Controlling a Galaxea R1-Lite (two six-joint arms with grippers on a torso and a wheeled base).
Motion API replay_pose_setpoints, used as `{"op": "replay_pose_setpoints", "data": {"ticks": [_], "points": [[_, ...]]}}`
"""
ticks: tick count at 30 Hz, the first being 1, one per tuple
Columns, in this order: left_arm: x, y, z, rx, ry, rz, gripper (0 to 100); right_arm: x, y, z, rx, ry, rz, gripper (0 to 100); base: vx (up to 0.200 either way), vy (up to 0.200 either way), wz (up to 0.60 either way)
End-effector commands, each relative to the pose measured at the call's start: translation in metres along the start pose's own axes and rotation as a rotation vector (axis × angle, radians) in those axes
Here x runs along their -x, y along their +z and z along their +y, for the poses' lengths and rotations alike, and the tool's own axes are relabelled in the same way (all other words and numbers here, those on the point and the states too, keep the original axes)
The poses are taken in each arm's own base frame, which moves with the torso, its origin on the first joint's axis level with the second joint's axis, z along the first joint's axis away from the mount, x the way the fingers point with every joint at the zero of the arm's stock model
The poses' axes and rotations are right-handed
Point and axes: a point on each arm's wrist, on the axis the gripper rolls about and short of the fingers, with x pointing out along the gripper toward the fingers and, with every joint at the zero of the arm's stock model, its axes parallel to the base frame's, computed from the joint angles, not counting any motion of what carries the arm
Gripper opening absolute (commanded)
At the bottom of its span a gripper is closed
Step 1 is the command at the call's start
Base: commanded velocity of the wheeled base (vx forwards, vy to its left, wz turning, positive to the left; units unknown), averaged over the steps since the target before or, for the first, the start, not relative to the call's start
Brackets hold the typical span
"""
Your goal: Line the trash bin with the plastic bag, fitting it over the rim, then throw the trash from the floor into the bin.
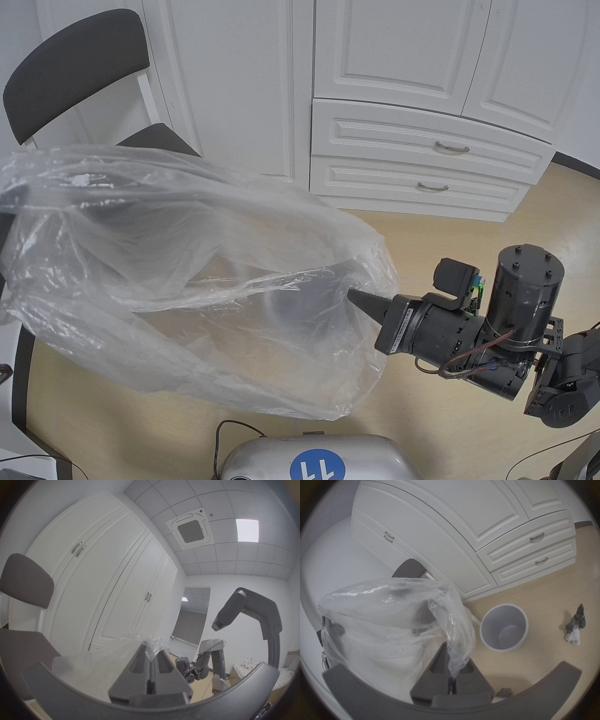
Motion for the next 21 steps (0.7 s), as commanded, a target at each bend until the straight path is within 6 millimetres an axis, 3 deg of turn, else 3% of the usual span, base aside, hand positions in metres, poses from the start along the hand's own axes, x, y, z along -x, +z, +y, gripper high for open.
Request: {"op": "replay_pose_setpoints", "data": {"ticks": [1, 8, 14, 21], "points": [[-0.007, -0.010, 0.005, 0.018, 0.021, 0.060, 0, 0.008, 0.010, 0.004, 0.007, 0.016, -0.037, 0, 0.000, 0.000, 0.00], [-0.009, -0.018, 0.008, 0.036, 0.039, 0.137, 0, 0.018, 0.020, 0.008, 0.012, 0.034, -0.074, 0, 0.000, 0.000, 0.00], [-0.020, -0.052, 0.023, 0.023, 0.128, 0.332, 0, 0.035, 0.036, 0.015, 0.054, 0.031, -0.162, 0, 0.000, 0.000, 0.00], [-0.034, -0.088, 0.039, -0.039, 0.280, 0.479, 0, 0.034, 0.033, 0.015, 0.067, 0.024, -0.146, 0, 0.000, 0.000, 0.00]]}}
